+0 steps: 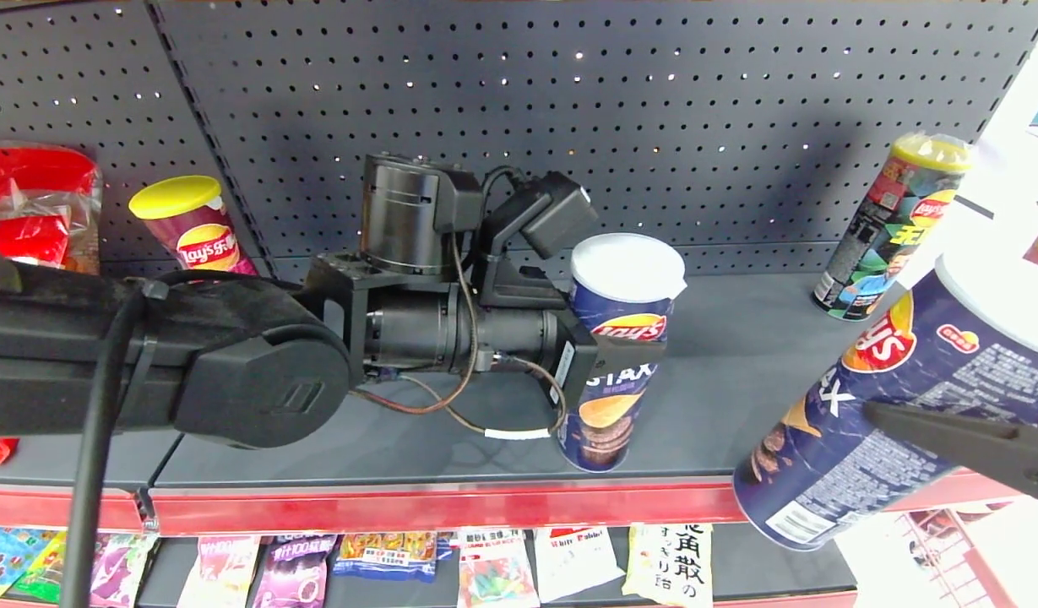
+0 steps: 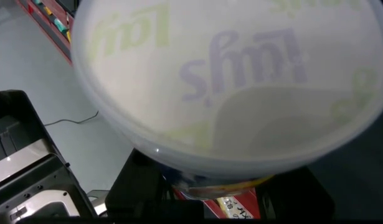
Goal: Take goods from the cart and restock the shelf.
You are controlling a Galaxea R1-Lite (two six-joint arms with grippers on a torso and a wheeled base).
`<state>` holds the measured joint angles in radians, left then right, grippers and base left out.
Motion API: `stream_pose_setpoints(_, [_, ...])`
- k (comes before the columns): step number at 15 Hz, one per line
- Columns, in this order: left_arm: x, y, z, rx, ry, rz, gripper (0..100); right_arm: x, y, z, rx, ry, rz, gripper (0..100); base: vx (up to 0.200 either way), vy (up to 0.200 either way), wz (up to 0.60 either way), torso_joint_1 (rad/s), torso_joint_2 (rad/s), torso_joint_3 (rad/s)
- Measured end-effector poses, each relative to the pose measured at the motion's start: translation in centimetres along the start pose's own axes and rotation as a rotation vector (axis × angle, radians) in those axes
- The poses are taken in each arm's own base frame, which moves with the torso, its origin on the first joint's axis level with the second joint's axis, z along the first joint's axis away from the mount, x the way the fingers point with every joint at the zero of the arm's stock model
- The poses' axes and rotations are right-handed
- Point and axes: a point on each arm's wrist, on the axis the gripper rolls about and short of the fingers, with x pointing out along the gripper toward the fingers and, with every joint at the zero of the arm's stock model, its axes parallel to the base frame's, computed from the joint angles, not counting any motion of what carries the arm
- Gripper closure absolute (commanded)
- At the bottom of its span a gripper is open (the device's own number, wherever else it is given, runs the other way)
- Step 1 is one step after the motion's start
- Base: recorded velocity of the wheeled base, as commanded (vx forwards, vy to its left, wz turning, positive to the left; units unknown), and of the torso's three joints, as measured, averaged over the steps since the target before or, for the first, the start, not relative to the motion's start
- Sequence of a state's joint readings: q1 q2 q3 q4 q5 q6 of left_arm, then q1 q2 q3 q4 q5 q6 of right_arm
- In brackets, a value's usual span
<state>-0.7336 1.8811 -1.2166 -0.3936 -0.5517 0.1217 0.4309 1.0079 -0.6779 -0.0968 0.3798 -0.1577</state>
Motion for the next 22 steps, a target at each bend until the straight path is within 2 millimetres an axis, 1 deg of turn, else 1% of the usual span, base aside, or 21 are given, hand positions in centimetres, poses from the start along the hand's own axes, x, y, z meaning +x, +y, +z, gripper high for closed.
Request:
stream_pose_setpoints(3, [0.1, -0.1, -0.2, 0.006, -0.011, 0.009, 0, 0.2, -0.1, 0.1, 0.001, 0.003, 0.000, 100, 0.000, 0.000, 0.00, 0.000, 0.00, 0.000])
stream_pose_setpoints(6, [-0.3, -0.4, -0.7, -0.003, 0.002, 0.011, 0, 0.9, -0.6, 1.1, -0.003, -0.010, -0.003, 100, 0.000, 0.000, 0.00, 0.000, 0.00, 0.000])
stream_pose_setpoints(8, [-0.9, -0.6, -0.9, -0.007, 0.011, 0.034, 0, 1.8, -1.1, 1.9, -0.004, -0.011, -0.004, 100, 0.000, 0.000, 0.00, 0.000, 0.00, 0.000])
stream_pose_setpoints(11, [-2.4, -1.5, -1.3, -0.012, 0.026, 0.055, 0, 4.0, -2.3, 3.3, -0.001, -0.005, -0.008, 100, 0.000, 0.000, 0.00, 0.000, 0.00, 0.000])
stream_pose_setpoints(14, [-4.0, -2.3, -1.7, -0.020, 0.039, 0.076, 0, 5.9, -4.0, 3.4, 0.009, 0.032, -0.049, 100, 0.000, 0.000, 0.00, 0.000, 0.00, 0.000])
stream_pose_setpoints(19, [-6.3, -3.5, -2.7, -0.034, 0.064, 0.106, 0, 9.2, -6.2, 4.0, 0.024, 0.063, -0.077, 100, 0.000, 0.000, 0.00, 0.000, 0.00, 0.000])
stream_pose_setpoints(22, [-8.2, -3.7, -3.2, -0.044, 0.070, 0.153, 0, 11.5, -7.5, 4.6, 0.025, 0.064, -0.077, 100, 0.000, 0.000, 0.00, 0.000, 0.00, 0.000])
